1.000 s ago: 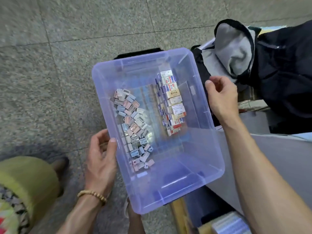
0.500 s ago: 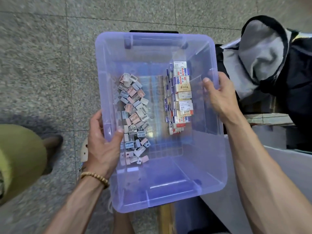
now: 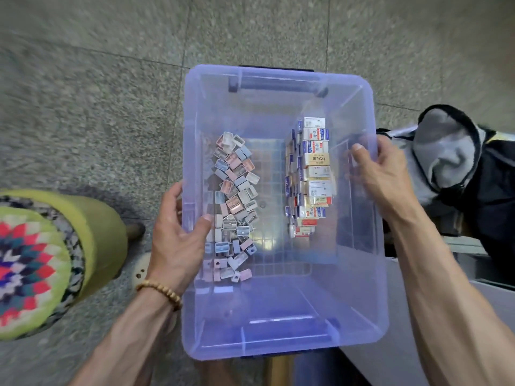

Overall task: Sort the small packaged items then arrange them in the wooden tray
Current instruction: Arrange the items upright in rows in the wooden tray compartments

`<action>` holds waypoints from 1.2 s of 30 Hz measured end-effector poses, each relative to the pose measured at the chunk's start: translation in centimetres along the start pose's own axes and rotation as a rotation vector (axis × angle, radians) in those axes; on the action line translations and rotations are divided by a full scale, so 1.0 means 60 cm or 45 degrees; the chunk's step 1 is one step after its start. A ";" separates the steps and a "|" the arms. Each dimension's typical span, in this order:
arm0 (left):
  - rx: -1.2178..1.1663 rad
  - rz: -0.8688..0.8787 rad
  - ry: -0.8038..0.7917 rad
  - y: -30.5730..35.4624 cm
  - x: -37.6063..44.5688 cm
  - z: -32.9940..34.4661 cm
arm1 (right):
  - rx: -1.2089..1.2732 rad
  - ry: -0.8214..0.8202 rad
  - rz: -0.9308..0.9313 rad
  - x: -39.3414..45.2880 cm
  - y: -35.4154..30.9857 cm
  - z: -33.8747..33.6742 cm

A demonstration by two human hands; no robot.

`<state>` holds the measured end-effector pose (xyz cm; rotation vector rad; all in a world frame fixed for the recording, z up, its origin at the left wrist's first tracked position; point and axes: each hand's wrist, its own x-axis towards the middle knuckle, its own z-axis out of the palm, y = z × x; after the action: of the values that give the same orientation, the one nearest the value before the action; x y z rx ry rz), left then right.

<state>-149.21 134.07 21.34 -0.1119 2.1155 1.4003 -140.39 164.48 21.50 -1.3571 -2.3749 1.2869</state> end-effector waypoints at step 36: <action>-0.533 -0.293 0.913 0.154 0.448 -0.484 | -0.220 -0.732 -0.501 0.373 -0.771 0.667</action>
<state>-187.17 119.66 22.81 -1.1320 2.1849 1.8113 -202.80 145.82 23.06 -0.5248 -2.9772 1.5219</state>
